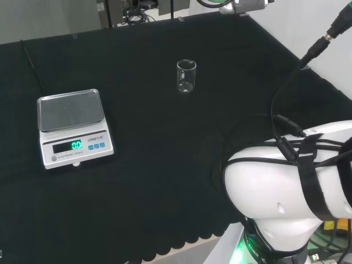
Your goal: Pick up the beaker.
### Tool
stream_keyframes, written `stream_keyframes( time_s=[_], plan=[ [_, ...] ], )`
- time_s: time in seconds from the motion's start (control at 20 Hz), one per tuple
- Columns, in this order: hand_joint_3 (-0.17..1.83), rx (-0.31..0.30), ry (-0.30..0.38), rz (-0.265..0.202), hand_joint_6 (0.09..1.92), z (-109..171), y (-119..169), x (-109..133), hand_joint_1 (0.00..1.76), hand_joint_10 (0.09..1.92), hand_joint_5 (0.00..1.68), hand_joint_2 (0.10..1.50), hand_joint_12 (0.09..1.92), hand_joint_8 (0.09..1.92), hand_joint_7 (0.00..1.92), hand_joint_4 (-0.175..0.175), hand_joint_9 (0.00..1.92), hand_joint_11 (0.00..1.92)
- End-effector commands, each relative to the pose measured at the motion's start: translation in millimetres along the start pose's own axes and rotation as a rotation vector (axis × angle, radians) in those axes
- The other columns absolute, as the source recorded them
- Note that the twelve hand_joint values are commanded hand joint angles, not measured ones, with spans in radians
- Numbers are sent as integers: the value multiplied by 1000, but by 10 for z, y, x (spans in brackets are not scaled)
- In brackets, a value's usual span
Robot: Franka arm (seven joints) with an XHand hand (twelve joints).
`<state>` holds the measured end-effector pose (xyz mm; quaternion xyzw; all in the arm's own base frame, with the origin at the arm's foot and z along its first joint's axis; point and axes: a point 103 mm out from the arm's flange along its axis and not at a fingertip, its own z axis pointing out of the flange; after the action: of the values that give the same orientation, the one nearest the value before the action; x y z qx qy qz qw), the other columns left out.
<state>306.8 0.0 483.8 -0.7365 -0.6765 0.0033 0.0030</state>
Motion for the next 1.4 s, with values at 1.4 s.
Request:
stream_keyframes(
  time_s=[1.4],
  plan=[
    [308, 55, 23, 62, 87, 782, 1289, -600, 583, 822, 125, 693, 1458, 640, 71, -15, 170, 0]
  ],
)
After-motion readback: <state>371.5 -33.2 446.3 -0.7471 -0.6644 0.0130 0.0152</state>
